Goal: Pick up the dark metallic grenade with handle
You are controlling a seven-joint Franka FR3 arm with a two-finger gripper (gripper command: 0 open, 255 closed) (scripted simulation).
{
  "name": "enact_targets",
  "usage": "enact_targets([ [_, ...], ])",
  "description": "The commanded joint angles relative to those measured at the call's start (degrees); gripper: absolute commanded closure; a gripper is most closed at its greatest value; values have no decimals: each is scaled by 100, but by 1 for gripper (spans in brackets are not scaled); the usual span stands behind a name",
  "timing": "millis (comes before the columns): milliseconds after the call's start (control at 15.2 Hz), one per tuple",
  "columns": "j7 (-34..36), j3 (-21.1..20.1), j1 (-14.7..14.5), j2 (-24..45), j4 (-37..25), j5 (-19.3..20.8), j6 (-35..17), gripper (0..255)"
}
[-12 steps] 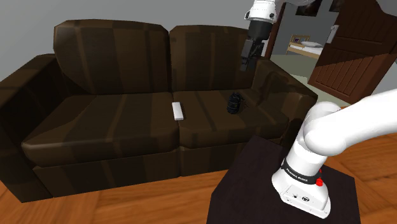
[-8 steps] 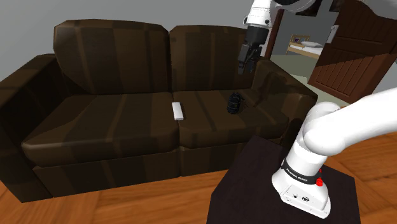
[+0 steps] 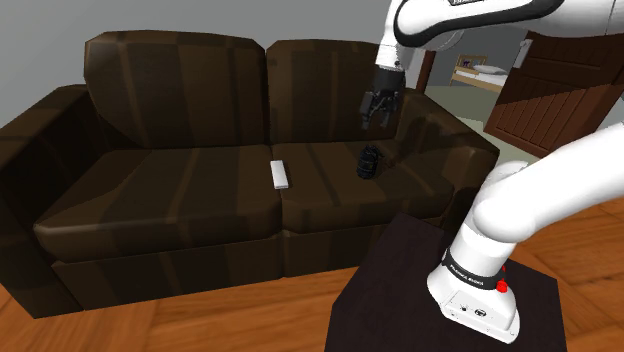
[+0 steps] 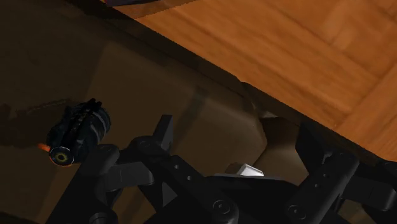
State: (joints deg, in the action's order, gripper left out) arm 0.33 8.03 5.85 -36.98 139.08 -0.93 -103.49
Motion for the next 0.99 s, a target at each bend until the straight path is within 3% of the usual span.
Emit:
enact_targets([
  [0, 70, 90, 112, 339, 1, 68, -339, 0],
  [924, 484, 817, 837, 2504, -245, 314, -2218, 0],
])
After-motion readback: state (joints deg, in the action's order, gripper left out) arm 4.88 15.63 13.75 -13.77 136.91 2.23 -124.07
